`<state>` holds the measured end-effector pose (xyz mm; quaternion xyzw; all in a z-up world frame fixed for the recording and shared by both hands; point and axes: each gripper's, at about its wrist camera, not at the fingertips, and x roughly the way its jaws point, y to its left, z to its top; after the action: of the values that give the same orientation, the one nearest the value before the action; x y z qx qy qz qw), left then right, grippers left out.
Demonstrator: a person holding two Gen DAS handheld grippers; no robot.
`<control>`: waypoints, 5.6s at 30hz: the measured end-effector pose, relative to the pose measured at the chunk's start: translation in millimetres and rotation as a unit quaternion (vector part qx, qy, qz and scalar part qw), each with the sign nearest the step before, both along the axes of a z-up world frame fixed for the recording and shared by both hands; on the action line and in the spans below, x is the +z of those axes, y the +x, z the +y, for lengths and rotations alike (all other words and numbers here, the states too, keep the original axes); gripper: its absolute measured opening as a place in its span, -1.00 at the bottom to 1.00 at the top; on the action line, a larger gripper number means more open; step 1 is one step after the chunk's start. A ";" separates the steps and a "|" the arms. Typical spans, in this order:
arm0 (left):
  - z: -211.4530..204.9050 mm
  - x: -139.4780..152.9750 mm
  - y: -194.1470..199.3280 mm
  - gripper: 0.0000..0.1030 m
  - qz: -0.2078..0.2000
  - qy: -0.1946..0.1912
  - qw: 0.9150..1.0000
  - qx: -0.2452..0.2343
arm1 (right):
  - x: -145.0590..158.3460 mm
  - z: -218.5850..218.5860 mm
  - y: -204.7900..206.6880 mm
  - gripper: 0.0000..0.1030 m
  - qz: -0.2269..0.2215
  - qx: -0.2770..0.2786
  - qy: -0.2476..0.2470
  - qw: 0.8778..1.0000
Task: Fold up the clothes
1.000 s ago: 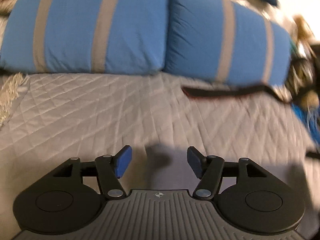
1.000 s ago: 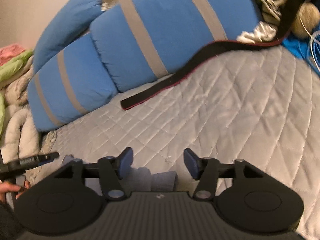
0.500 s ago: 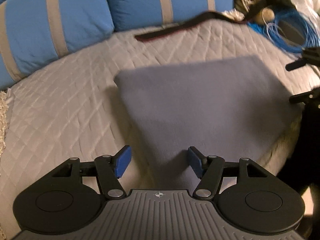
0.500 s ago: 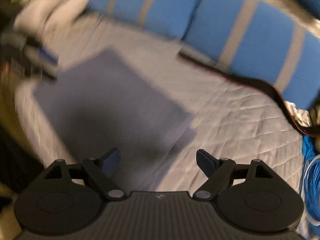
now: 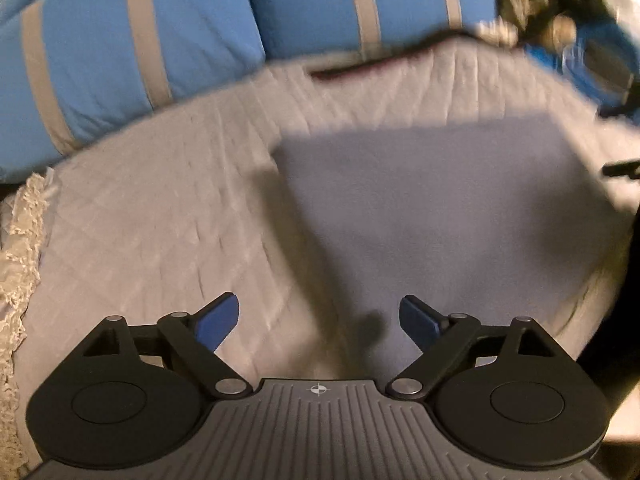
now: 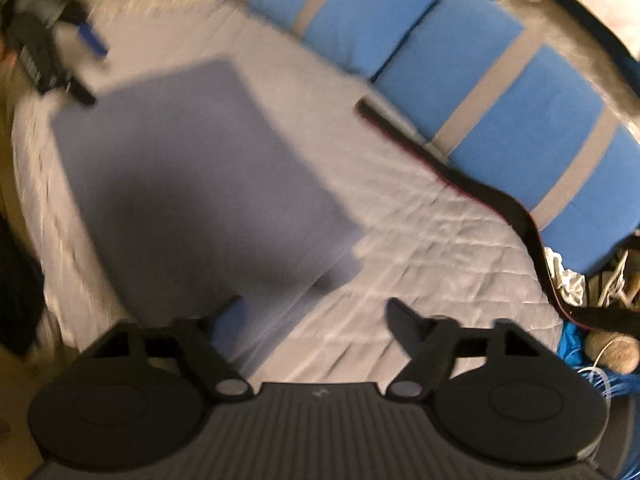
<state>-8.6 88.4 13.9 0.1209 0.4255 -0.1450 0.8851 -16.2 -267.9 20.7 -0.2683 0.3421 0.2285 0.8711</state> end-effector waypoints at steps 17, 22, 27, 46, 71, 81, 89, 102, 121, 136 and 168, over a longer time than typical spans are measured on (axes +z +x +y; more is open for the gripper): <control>-12.4 -23.6 54.1 0.71 0.007 -0.037 0.998 0.056 | -26.2 -3.5 76.9 -0.57 0.102 -0.078 0.122 0.984; 24.6 -29.6 53.9 0.72 0.061 -0.156 0.981 0.098 | -11.4 -28.2 72.7 0.72 0.128 -0.094 0.181 0.971; 57.4 -36.7 54.2 0.71 0.113 -0.265 0.948 0.133 | -19.9 -55.3 80.5 0.72 0.226 -0.132 0.275 0.925; 48.5 -58.0 54.7 0.71 0.158 -0.278 0.941 0.113 | -53.3 -45.4 94.0 0.80 0.299 -0.202 0.275 0.891; 81.7 -91.3 58.7 0.60 0.202 -0.477 0.843 0.146 | -78.9 -81.2 104.5 0.51 0.380 -0.227 0.448 0.777; 83.6 -99.1 60.1 -0.51 0.223 -0.468 0.839 0.169 | -76.4 -72.8 103.5 -0.23 0.377 -0.229 0.409 0.799; 67.7 -52.5 46.7 -0.64 0.178 -0.409 0.883 0.146 | -61.4 -75.9 97.5 -0.53 0.350 -0.215 0.419 0.809; 74.1 -11.4 24.7 -0.64 0.147 -0.393 0.899 0.129 | -22.9 -66.5 92.9 -0.54 0.318 -0.178 0.436 0.823; 91.5 2.9 108.6 -0.64 0.111 -0.393 0.904 0.125 | -2.3 -52.6 175.6 -0.54 0.299 -0.161 0.445 0.829; 100.3 -4.7 204.7 -0.64 0.110 -0.396 0.902 0.131 | -15.6 -45.4 274.6 -0.54 0.294 -0.165 0.456 0.824; 122.5 -78.4 222.1 0.35 0.170 -0.415 0.866 0.223 | -75.9 -55.3 290.1 0.99 0.308 -0.225 0.452 0.806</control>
<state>213.4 210.8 -64.5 -0.3823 0.4852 -0.1249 0.7765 273.8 -323.2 -55.2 0.3252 0.5011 0.2257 0.7696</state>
